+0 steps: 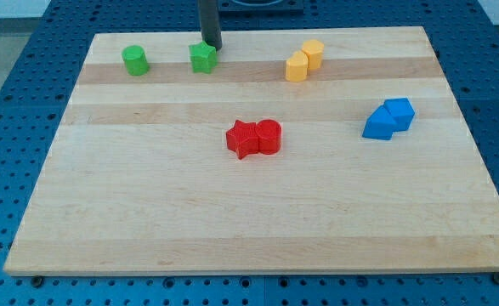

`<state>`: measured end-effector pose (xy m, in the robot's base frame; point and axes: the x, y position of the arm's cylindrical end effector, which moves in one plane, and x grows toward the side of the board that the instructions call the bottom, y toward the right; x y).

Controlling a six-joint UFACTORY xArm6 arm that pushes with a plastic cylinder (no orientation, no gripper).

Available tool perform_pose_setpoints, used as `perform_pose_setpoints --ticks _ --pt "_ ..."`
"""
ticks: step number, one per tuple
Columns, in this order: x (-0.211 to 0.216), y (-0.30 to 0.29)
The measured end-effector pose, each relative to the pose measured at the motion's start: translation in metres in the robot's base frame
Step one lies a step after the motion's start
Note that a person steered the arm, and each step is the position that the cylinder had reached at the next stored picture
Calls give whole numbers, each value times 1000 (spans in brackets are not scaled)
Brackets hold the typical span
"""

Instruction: Push the green star into the green circle

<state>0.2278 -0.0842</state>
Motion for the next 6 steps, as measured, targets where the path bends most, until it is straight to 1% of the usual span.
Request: perform_pose_setpoints --ticks 1,2,3,4,5,6 --pt "-23 39" --pt "-26 57" --pt "6 57" --pt "6 57" --pt "22 54" --pt "28 54"
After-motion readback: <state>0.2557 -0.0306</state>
